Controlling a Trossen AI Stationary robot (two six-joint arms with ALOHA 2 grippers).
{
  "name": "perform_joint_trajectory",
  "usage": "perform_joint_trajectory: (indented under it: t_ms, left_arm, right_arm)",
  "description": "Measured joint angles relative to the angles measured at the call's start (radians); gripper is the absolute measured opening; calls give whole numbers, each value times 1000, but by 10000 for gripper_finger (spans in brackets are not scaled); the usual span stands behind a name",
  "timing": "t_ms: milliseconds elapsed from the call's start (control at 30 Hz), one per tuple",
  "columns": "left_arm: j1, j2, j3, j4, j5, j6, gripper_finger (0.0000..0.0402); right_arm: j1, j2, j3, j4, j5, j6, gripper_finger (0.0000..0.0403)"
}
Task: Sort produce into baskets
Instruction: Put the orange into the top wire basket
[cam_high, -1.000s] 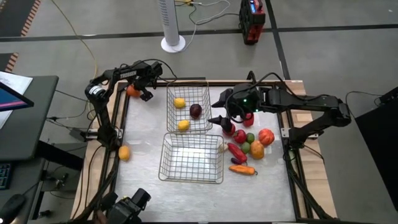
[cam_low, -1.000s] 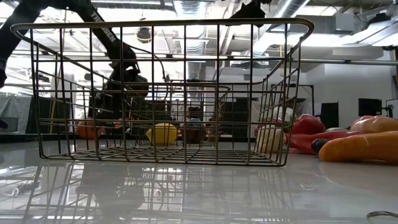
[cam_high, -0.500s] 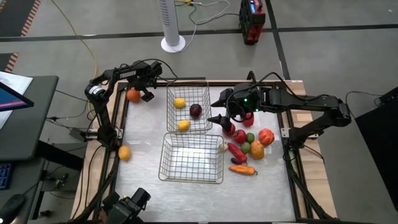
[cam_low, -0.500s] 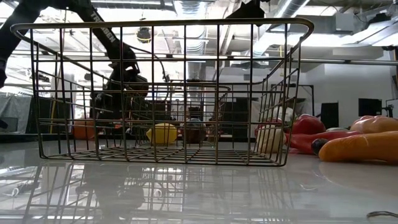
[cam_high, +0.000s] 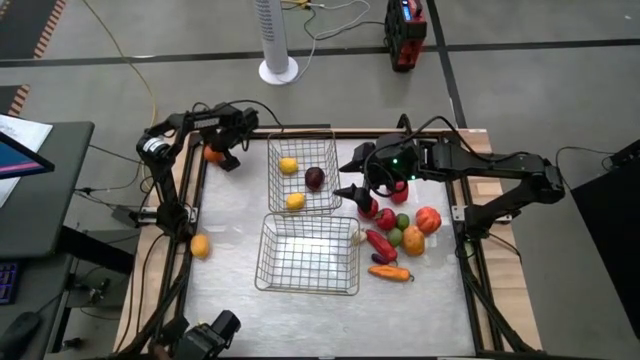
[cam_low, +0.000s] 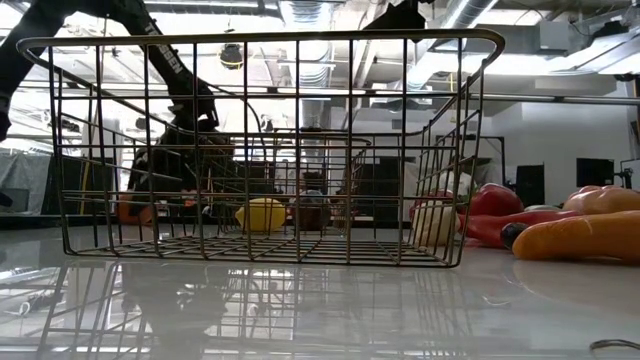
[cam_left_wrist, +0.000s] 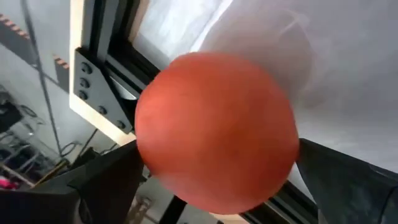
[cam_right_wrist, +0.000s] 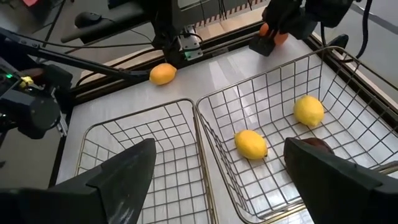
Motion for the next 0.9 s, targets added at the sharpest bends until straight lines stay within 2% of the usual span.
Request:
perform_joint_trajectory:
  t_ms: [133,433,900]
  left_arm:
    - [0,0,0,10,-4,-5,386]
    - [-1,0,23,12,4,21,315]
    - [-41,0,114,-159,214,-10,312]
  right_arm:
    - [2,0,0,3,0,0,379]
    - [1,0,0,5,0,-2,379]
    - [-9,0,0,5,0,-17,379]
